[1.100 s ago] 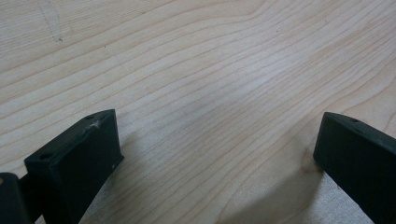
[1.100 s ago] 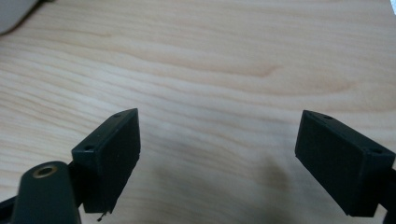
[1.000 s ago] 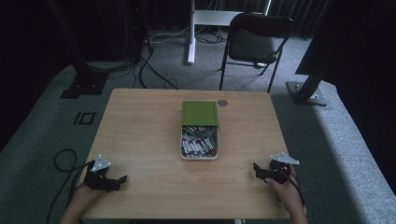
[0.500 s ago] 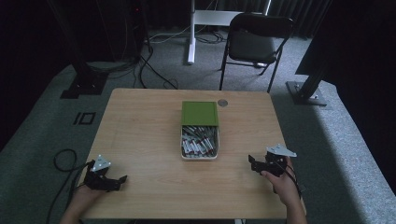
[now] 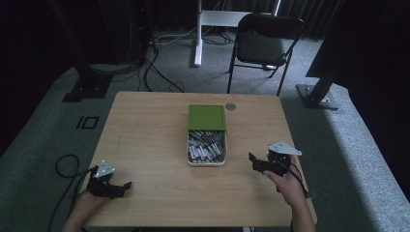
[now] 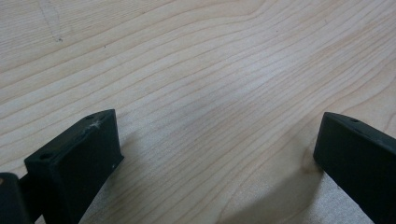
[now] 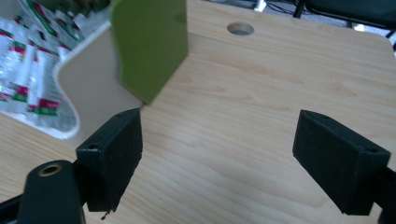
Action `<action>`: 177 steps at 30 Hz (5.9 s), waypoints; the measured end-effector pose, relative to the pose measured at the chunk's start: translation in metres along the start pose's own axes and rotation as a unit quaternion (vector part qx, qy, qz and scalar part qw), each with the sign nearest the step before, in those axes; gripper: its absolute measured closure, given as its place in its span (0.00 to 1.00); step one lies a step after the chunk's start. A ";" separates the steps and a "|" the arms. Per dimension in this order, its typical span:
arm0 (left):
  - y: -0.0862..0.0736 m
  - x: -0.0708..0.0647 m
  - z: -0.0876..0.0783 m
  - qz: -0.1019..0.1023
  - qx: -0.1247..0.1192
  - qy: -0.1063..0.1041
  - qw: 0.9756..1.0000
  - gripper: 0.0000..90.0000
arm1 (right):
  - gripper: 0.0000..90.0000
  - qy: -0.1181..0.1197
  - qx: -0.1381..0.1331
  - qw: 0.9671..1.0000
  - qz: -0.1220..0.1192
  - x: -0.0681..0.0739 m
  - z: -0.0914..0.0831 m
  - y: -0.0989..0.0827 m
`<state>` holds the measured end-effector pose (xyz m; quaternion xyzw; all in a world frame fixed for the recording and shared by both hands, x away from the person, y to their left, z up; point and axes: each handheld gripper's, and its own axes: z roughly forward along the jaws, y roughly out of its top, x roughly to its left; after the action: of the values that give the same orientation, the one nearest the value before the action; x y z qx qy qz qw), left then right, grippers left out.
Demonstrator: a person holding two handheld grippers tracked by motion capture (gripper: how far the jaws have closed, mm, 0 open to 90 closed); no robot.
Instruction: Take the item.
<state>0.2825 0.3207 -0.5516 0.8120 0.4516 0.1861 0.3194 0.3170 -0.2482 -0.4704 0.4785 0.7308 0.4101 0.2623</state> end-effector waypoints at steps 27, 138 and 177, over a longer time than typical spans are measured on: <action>0.000 0.000 0.000 0.000 0.000 0.000 1.000 0.02 | 0.18 0.070 -0.031 0.996 -0.037 0.059 0.023 0.043; 0.000 0.001 0.000 -0.002 -0.001 -0.002 1.000 0.02 | 0.99 -0.012 -0.068 0.997 0.017 0.061 0.018 0.080; 0.000 0.000 0.000 0.000 0.000 0.000 1.000 0.02 | 0.99 0.004 0.012 0.992 0.127 0.043 0.101 0.001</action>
<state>0.2826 0.3209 -0.5516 0.8124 0.4513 0.1859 0.3190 0.3781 -0.1731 -0.5225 0.5690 0.6702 0.4326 0.1995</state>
